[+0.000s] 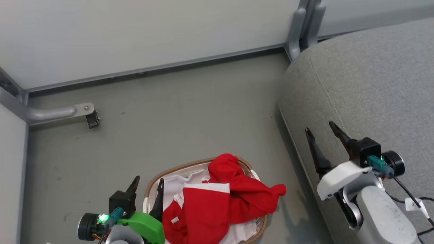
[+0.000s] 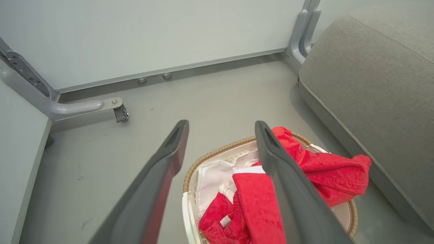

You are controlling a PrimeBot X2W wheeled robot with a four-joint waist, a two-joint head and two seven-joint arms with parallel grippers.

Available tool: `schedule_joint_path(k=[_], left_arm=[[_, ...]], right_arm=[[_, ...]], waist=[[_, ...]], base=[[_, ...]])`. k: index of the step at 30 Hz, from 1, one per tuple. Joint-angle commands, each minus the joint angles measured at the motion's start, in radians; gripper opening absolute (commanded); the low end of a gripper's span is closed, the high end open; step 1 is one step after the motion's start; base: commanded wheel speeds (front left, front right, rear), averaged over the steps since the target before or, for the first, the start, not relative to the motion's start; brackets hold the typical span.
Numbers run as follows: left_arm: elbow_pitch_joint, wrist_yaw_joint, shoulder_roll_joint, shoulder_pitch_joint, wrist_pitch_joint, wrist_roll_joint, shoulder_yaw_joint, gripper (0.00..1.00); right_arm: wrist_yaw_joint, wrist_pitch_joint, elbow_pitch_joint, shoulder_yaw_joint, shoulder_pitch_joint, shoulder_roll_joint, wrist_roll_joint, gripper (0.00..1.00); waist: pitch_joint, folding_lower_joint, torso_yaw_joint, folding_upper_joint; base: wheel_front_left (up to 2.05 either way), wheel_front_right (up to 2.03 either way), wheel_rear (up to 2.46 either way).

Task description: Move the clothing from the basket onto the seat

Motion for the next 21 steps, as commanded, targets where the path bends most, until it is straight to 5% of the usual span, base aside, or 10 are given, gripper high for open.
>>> schedule_joint_path(k=[1,21], left_arm=[[0.037,-0.006,-0.002,-0.054,-0.008,0.020,-0.011,1.00],[0.617,-0.025,-0.013,-0.496,-0.034,0.094,-0.130,1.00]], right_arm=[[-0.001,-0.009,-0.017,0.008,-0.038,-0.009,-0.022,1.00],[-0.001,-0.036,-0.255,0.090,-0.243,-0.036,-0.141,1.00]], waist=[[0.126,0.0000,-0.064,0.0000],[0.588,0.0000,-0.192,0.0000]], base=[[0.00,0.00,0.00],[0.00,0.00,0.00]])
